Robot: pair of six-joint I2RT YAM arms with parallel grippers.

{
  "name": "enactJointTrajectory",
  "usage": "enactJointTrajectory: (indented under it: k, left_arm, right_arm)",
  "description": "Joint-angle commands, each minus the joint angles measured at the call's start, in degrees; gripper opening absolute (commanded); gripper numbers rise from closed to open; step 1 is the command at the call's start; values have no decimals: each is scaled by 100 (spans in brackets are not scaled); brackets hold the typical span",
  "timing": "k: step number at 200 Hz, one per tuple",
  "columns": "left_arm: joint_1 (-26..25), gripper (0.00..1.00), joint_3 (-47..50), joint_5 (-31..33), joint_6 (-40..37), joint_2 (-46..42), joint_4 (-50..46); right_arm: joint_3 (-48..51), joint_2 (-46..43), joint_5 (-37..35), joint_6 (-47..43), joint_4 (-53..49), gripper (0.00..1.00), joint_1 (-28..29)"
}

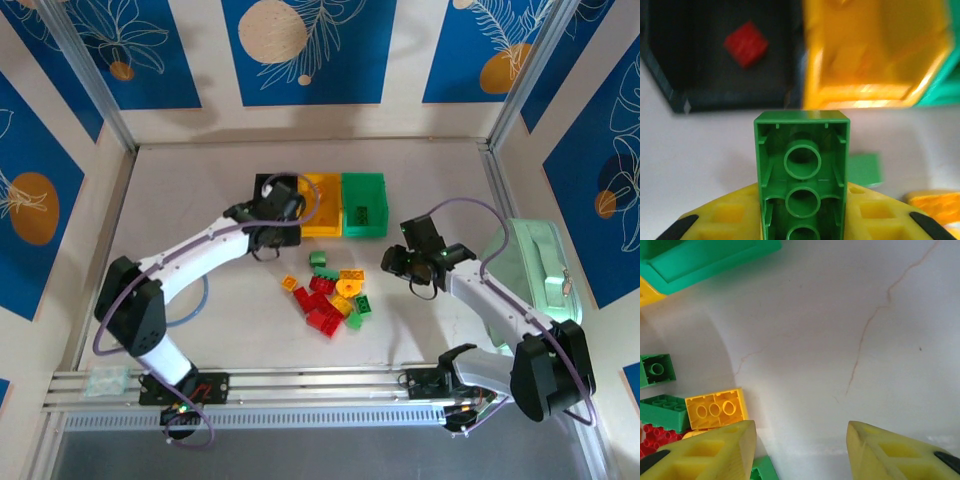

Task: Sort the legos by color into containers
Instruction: Place the lego in the container.

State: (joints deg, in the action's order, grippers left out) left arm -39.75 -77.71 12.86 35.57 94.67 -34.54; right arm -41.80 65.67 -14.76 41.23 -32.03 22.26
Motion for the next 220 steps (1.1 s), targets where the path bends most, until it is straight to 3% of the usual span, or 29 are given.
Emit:
enactJointTrajectory:
  k: [1, 52, 108, 147, 158, 177, 220]
  left_arm:
    - [20, 23, -793, -341, -463, 635, -237]
    - [-144, 24, -3441, -618, -946, 2464, -1073]
    - [-244, 25, -5679, -974, -1070, 3940, -1734]
    - [-273, 28, -6302, -1085, -1206, 4376, -1643]
    - [-270, 34, -6465, -1104, -1236, 4481, -1648]
    - [-255, 62, -6717, -1234, -1280, 4585, -1684]
    - [-305, 69, -6669, -1083, -1504, 4164, -1711]
  right_arm:
    - [108, -305, 76, 114, -237, 52, -20]
    - [288, -583, 226, 16, -241, 53, -60]
    - [262, -694, 309, -69, -251, 53, -152]
    - [299, -748, 334, -70, -225, 53, -161]
    - [312, -770, 362, -63, -216, 53, -161]
    - [326, -817, 391, -62, -225, 53, -161]
    - [339, -909, 512, -162, -175, 53, -137]
